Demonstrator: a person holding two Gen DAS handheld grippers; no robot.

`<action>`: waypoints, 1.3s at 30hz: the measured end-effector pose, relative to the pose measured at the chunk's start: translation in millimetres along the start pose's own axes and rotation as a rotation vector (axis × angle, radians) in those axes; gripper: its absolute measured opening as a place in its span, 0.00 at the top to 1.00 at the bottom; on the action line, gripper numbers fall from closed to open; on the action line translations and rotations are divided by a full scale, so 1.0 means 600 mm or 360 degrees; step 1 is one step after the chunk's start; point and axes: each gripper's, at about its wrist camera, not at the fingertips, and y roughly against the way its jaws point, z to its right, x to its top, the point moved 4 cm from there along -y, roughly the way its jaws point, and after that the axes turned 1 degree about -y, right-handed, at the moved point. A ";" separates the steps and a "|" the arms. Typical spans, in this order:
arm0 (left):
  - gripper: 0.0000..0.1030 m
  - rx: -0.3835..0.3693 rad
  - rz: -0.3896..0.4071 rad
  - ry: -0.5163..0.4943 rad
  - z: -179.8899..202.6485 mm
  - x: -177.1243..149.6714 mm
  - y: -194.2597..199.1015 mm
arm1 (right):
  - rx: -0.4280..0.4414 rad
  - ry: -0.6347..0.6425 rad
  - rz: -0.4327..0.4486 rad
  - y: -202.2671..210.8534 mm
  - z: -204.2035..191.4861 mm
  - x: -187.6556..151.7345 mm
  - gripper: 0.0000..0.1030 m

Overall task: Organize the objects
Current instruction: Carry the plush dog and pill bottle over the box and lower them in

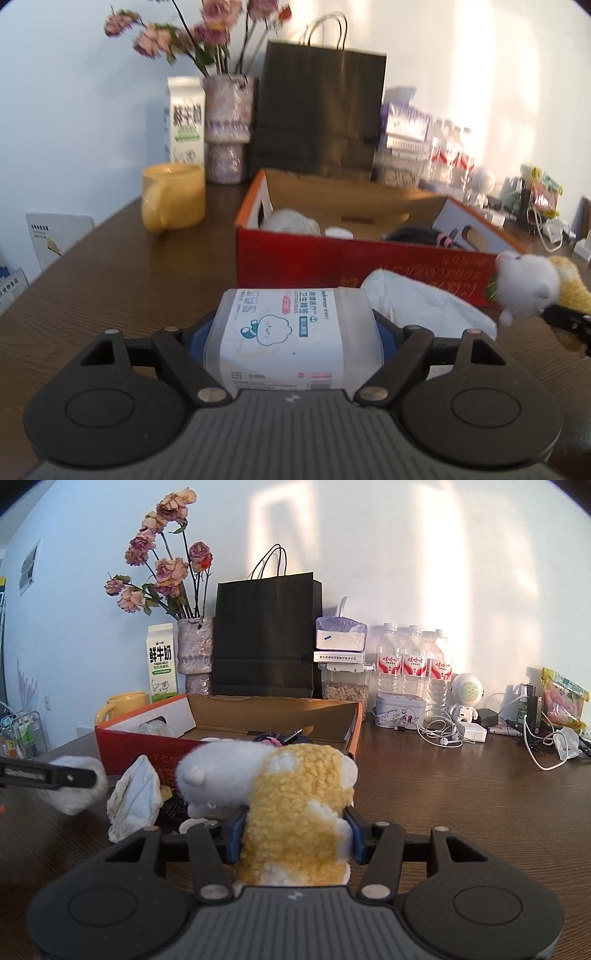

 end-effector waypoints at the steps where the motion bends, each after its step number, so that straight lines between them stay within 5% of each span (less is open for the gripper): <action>1: 0.20 -0.0002 0.0026 0.0002 -0.001 0.001 0.012 | 0.0000 0.0001 0.0001 0.000 0.000 0.000 0.50; 18: 0.20 -0.0117 0.0285 -0.0059 0.057 0.065 0.080 | 0.0129 -0.0007 0.0092 0.006 -0.067 0.063 0.50; 39: 0.20 -0.0078 0.0378 0.0022 0.078 0.176 -0.043 | 0.0085 -0.0026 0.0067 -0.131 -0.064 0.164 0.50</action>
